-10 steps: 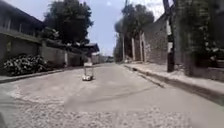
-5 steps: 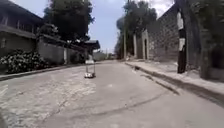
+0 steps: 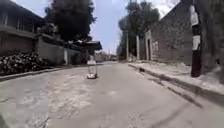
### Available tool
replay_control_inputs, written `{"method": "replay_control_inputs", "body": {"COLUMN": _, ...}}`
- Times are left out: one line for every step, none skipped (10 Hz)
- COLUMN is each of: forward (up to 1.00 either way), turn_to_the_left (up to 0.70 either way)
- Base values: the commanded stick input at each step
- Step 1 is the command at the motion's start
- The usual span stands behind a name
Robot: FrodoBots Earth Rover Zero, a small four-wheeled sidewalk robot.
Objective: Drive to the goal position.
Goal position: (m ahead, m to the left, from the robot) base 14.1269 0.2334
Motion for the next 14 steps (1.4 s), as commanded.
{"method": "replay_control_inputs", "body": {"forward": 1.00, "turn_to_the_left": -0.40}}
{"method": "replay_control_inputs", "body": {"forward": 1.00, "turn_to_the_left": -0.40}}
{"method": "replay_control_inputs", "body": {"forward": 1.00, "turn_to_the_left": -0.39}}
{"method": "replay_control_inputs", "body": {"forward": 1.00, "turn_to_the_left": -0.04}}
{"method": "replay_control_inputs", "body": {"forward": 1.00, "turn_to_the_left": 0.00}}
{"method": "replay_control_inputs", "body": {"forward": 1.00, "turn_to_the_left": 0.00}}
{"method": "replay_control_inputs", "body": {"forward": 1.00, "turn_to_the_left": 0.00}}
{"method": "replay_control_inputs", "body": {"forward": 1.00, "turn_to_the_left": 0.00}}
{"method": "replay_control_inputs", "body": {"forward": 1.00, "turn_to_the_left": 0.00}}
{"method": "replay_control_inputs", "body": {"forward": 1.00, "turn_to_the_left": 0.00}}
{"method": "replay_control_inputs", "body": {"forward": 1.00, "turn_to_the_left": 0.00}}
{"method": "replay_control_inputs", "body": {"forward": 1.00, "turn_to_the_left": 0.00}}
{"method": "replay_control_inputs", "body": {"forward": 1.00, "turn_to_the_left": 0.00}}
{"method": "replay_control_inputs", "body": {"forward": 1.00, "turn_to_the_left": 0.00}}
